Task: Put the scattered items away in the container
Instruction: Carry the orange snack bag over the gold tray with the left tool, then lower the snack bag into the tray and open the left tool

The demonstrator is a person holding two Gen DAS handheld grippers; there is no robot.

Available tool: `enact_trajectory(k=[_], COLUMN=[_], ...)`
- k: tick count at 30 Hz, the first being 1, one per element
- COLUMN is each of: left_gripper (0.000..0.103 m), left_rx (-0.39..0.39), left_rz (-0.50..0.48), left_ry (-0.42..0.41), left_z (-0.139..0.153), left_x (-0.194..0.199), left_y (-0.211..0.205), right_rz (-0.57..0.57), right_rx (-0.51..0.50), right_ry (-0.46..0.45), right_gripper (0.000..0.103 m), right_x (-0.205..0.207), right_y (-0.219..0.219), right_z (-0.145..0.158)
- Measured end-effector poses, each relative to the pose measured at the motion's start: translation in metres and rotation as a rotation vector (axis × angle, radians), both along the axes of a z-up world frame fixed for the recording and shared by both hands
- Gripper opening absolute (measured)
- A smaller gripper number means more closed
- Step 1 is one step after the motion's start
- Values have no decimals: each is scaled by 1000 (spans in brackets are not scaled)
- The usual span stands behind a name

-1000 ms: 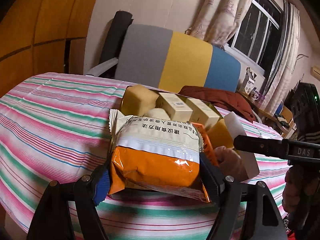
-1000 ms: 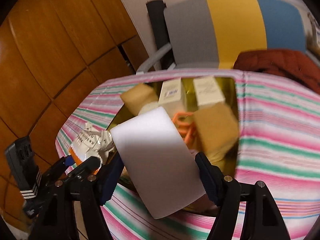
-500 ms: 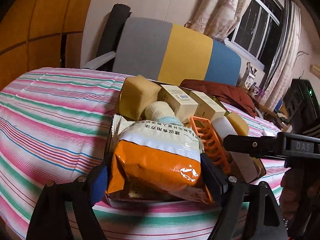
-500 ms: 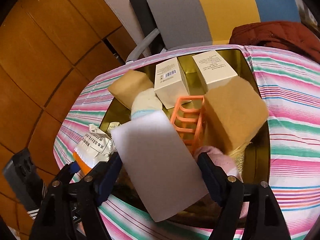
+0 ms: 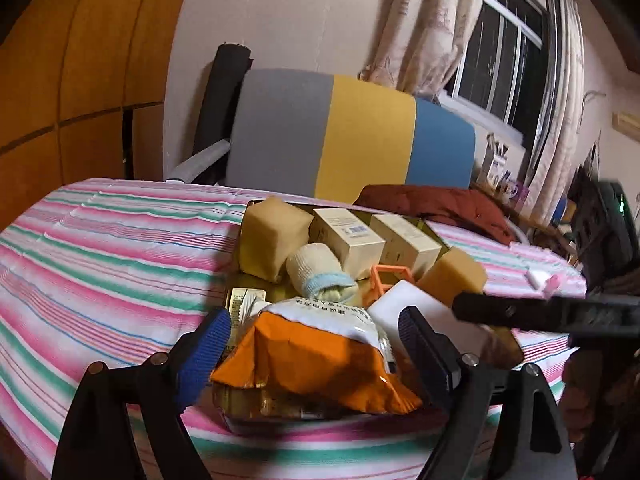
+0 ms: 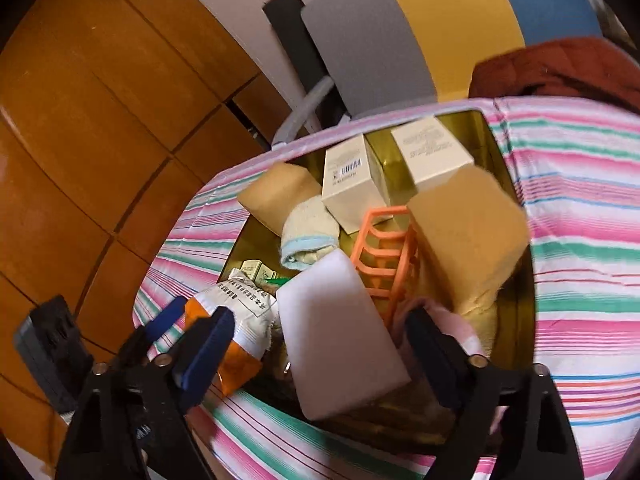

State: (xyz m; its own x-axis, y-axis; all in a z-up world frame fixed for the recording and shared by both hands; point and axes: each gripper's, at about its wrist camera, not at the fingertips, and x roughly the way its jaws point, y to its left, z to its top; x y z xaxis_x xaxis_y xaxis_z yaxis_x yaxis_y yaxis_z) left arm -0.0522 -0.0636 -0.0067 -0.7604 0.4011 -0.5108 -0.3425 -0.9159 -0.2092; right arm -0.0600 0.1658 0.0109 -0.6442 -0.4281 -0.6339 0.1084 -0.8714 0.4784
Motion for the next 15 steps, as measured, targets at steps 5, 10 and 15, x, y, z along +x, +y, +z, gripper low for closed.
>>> enact_trajectory(k=[5,10,15], left_gripper=[75,68,69], left_rx=[13,-21,-35], left_rz=[34,42,56], left_ry=[-2,-47,-55], left_z=[-6,-16,-18], left_x=[16,10,4], left_y=[-10,3,8], right_rz=[21,38,50], right_rx=[95,169,193], right_ry=[36,45,35], right_gripper=[52,42,39], right_x=[15,23,20], right_y=[-1,-8,-12], right_z=[-2,-10,-17])
